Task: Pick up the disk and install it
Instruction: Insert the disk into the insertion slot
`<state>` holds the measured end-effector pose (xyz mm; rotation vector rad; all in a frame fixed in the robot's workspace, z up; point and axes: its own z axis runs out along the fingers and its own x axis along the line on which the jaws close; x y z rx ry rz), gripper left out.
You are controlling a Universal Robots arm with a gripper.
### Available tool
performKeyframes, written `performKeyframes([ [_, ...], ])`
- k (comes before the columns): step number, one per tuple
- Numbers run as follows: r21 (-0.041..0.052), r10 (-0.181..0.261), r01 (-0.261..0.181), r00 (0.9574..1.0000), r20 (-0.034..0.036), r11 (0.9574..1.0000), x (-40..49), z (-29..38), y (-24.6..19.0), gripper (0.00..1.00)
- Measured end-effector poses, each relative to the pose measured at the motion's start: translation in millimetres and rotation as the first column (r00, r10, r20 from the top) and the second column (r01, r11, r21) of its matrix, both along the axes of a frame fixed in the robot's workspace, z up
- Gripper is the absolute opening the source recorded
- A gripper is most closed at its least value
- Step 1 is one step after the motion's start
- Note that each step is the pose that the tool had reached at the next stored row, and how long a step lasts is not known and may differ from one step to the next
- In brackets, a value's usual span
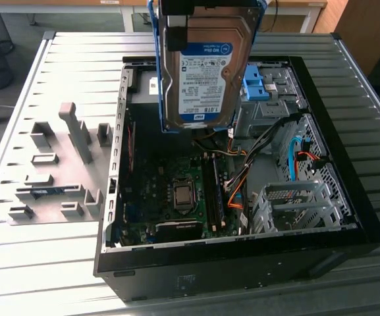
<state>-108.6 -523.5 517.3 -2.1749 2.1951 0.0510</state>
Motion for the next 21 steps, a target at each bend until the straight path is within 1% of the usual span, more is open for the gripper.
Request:
performKeyframes([
  [2, 0.0, 0.0, 0.0, 1.0, 0.0001, 1.0, 2.4, -0.9, -2.5, 0.37],
  [3, 0.0001, 0.0, 0.0, 1.0, 0.0001, 1.0, 4.6, -1.4, -3.0, 0.37],
  [9, -0.0002, 0.0, 0.0, 1.0, 0.0, 1.0, 30.9, -4.9, -3.3, 0.37],
  [10, -0.0002, 0.0, 0.0, 1.0, 0.0, 1.0, 44.3, -7.9, -6.9, 0.37],
  [11, -0.0002, 0.0, 0.0, 1.0, 0.0001, 1.0, 44.4, -8.2, -9.6, 0.37],
  [18, 0.0, 0.0, 0.0, 1.0, 0.0001, 1.0, 45.0, -11.6, -33.4, 0.37],
  [20, -0.0001, 0.0, 0.0, 1.0, 0.0001, 1.0, 46.5, -13.0, -39.8, 0.37],
  [21, -0.0001, 0.0, 0.0, 1.0, 0.0001, 1.0, 48.6, -14.0, -42.1, 0.37],
])
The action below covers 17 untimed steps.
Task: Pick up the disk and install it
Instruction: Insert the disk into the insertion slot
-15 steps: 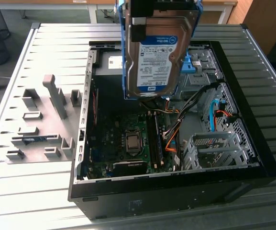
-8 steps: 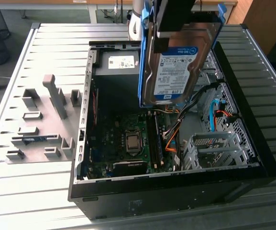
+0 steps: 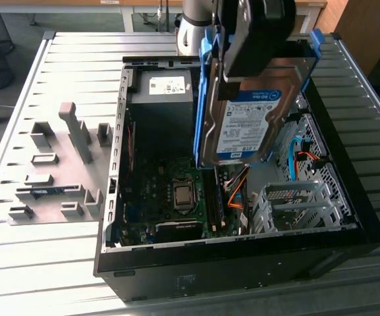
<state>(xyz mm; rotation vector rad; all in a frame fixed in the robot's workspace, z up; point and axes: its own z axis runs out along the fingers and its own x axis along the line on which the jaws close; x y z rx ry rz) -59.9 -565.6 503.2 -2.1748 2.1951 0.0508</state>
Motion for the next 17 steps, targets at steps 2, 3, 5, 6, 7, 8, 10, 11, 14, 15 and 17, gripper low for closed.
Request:
performKeyframes([
  [2, 0.0002, 0.0, 0.0, 1.0, 0.0, 1.0, 6.1, -2.4, -2.5, 0.37],
  [3, 0.0, 0.0, 0.0, 1.0, 0.0, 1.0, 9.6, -3.5, -3.4, 0.37],
  [5, -0.0001, 0.0, 0.0, 1.0, -0.0001, 1.0, 17.4, -5.9, -4.8, 0.37],
  [6, -0.0001, 0.0, 0.0, 1.0, -0.0001, 1.0, 21.4, -7.2, -5.3, 0.37],
  [7, -0.0001, 0.0, 0.0, 1.0, -0.0001, 1.0, 25.5, -8.5, -5.9, 0.37],
  [8, -0.0002, 0.0, 0.0, 1.0, -0.0001, 1.0, 29.5, -9.8, -6.4, 0.37],
  [10, 0.0, 0.0, 0.0, 1.0, -0.0001, 1.0, 38.2, -12.5, -7.4, 0.37],
  [11, 0.0, 0.0, 0.0, 1.0, 0.0, 1.0, 42.4, -13.8, -7.9, 0.37],
  [14, -0.0001, 0.0, 0.0, 1.0, 0.0, 1.0, 53.4, -17.7, -10.4, 0.37],
  [15, -0.0004, 0.0, 0.0, 1.0, -0.0002, 1.0, 56.0, -18.8, -12.0, 0.37],
  [17, 0.0, 0.0, 0.0, 1.0, 0.0, 1.0, 59.7, -21.3, -17.1, 0.37],
])
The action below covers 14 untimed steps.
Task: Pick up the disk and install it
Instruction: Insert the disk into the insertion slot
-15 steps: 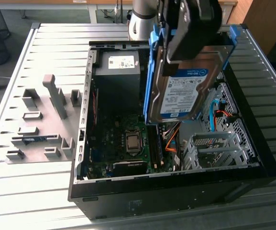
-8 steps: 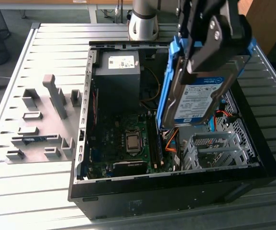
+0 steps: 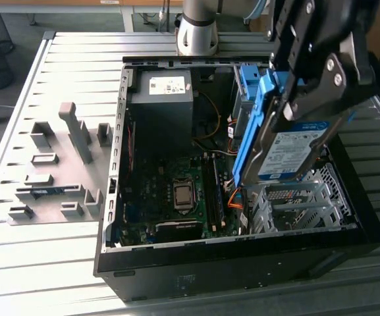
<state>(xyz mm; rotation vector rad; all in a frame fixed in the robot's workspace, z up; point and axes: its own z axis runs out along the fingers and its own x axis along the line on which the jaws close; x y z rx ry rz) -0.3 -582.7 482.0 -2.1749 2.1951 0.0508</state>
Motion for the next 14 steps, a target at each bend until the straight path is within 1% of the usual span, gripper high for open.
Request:
performKeyframes([
  [1, 0.0001, 0.0, 0.0, 1.0, 0.0, 1.0, 2.0, -1.2, -1.9, 0.37],
  [3, 0.0001, 0.0, 0.0, 1.0, 0.0, 1.0, 8.4, -3.8, -3.0, 0.37],
  [11, 0.0001, 0.0, 0.0, 1.0, 0.0, 1.0, 38.1, -15.5, -3.2, 0.37],
  [14, -0.0001, 0.0, 0.0, 1.0, -0.0002, 1.0, 49.5, -18.0, -3.1, 0.37],
])
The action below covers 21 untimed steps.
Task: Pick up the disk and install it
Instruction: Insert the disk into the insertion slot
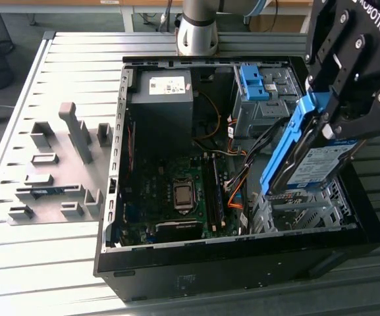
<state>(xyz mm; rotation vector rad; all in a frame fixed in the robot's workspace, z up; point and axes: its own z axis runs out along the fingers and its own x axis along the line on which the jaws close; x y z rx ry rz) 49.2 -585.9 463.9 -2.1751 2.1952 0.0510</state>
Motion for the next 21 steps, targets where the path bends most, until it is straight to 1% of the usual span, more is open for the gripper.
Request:
performKeyframes([
  [4, -0.0001, 0.0, 0.0, 1.0, -0.0002, 1.0, 0.6, 0.0, 0.0, 0.37],
  [7, 0.0002, -0.004, 0.004, 1.0, -0.0002, 1.0, 3.0, -1.9, 0.0, 0.37],
  [12, 0.0001, -0.006, 0.006, 1.0, -0.0003, 1.0, 15.9, -8.4, 0.3, 0.37],
  [17, 0.0002, -0.009, 0.009, 1.0, -0.0003, 1.0, 18.6, -15.1, 0.3, 0.37],
  [21, 0.0002, -0.013, 0.013, 0.9999, -0.0003, 0.9999, 19.1, -18.5, 0.3, 0.37],
])
